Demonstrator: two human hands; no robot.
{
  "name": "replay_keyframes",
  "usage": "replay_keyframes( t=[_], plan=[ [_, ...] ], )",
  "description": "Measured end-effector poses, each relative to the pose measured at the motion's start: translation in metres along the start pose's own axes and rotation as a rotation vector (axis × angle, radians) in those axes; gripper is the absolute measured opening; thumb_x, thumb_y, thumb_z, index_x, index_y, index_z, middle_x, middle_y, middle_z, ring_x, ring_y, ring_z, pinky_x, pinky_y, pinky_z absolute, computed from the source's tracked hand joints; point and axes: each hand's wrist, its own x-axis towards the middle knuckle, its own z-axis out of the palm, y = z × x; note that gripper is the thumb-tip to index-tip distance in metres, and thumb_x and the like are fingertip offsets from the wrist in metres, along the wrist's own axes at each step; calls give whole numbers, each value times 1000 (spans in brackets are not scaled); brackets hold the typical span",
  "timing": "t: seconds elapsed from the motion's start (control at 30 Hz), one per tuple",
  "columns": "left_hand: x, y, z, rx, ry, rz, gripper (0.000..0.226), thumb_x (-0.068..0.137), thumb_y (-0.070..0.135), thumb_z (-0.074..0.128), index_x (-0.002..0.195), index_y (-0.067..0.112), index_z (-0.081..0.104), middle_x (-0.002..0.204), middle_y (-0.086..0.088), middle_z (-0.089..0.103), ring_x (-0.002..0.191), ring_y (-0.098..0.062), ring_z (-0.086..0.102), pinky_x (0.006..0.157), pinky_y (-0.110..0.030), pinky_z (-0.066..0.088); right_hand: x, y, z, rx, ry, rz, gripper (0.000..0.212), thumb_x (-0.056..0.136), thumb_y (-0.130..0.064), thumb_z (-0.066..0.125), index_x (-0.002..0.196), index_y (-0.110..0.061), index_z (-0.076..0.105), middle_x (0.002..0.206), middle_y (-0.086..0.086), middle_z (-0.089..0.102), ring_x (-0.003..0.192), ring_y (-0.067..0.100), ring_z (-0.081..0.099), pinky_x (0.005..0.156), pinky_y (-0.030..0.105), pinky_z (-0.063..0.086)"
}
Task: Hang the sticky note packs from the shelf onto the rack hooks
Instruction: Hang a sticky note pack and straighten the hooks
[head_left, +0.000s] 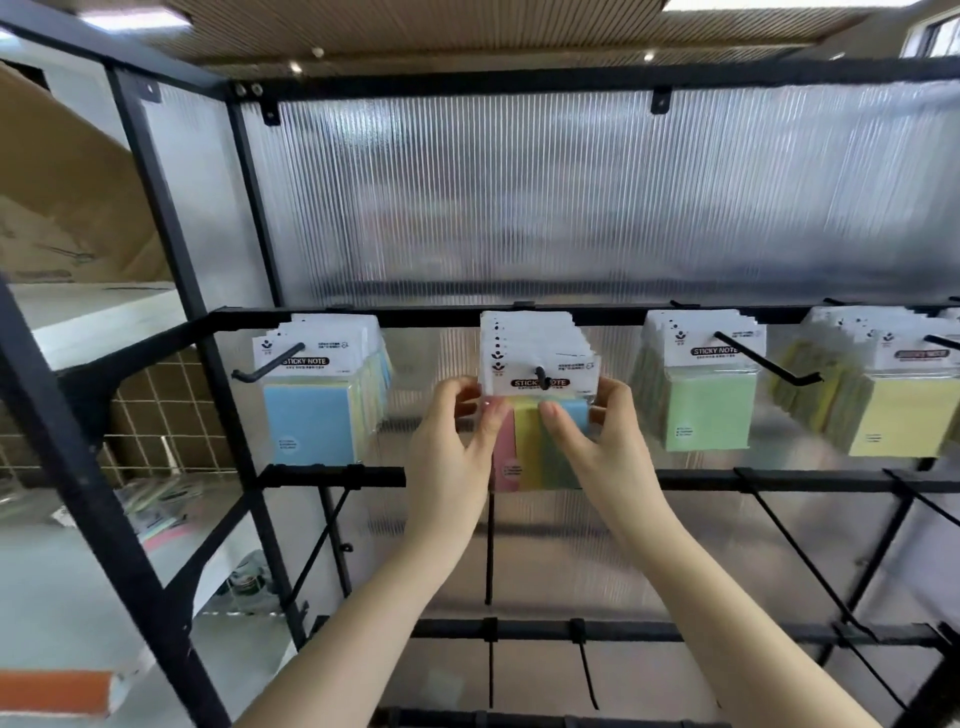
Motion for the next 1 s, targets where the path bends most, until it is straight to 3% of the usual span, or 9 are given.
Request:
replay_keyframes(
  t=[0.13,0.2,0.3,0.4,0.47,0.53,0.7,0.8,1.0],
  plan=[
    [-6,1,-4,-5,-35,-33,60,82,62,43,117,15,53,108,4,64,98,-7,62,77,-16,52,-4,-2,-7,-17,-87,55,60,70,-57,59,114,-24,37,104,-16,49,93,-5,51,62,9,47],
    [-13,2,-6,4,-52,-86,52,87,53,44,117,12,53,107,2,64,98,-8,61,79,-18,52,-11,1,-11,-12,-119,67,61,68,-56,59,114,-22,38,105,-13,50,94,-4,53,64,9,49],
    [-32,-2,-14,42,-70,-156,22,96,34,47,107,16,55,97,12,61,92,-3,59,80,-14,49,-29,17,-16,-34,-142,106,54,73,-52,64,114,-25,42,107,-14,56,96,-2,57,72,13,50],
    [-56,-12,-31,149,-109,-208,22,97,32,46,104,14,58,96,14,61,95,-4,58,76,-3,41,-48,40,-18,-146,-177,178,51,83,-45,64,123,-19,46,113,-6,60,102,9,59,83,24,51],
    [-72,-21,-45,191,-152,-235,24,98,32,45,104,14,60,102,8,64,100,-5,59,81,-8,42,-60,51,-14,-184,-205,183,37,88,-40,62,117,-19,53,106,-5,63,97,9,60,75,16,47],
    [-86,-28,-62,257,-183,-245,19,98,32,45,103,19,59,103,12,63,102,-5,58,85,-18,45,-71,53,-6,-223,-225,149,16,93,-37,56,100,-23,58,94,-8,64,90,9,61,67,12,42],
    [-110,-49,-112,410,-246,-259,16,97,31,49,105,24,61,97,17,61,94,2,58,82,-17,49,-95,27,36,-273,-235,-7,23,96,-32,49,89,-14,60,86,3,65,80,19,61,72,33,51],
    [-115,-60,-150,463,-239,-259,14,96,29,52,105,25,62,96,17,62,89,2,59,76,-12,47,-105,3,75,-299,-267,-135,19,97,-26,51,88,-13,61,85,-1,62,78,14,58,68,21,46],
    [-123,-88,-255,539,-241,-338,7,95,32,54,98,34,59,85,19,64,76,4,61,67,-21,51,-143,-44,182,-275,-355,-333,15,96,-20,53,93,-12,65,91,-8,56,81,6,55,71,22,45]
  ],
)
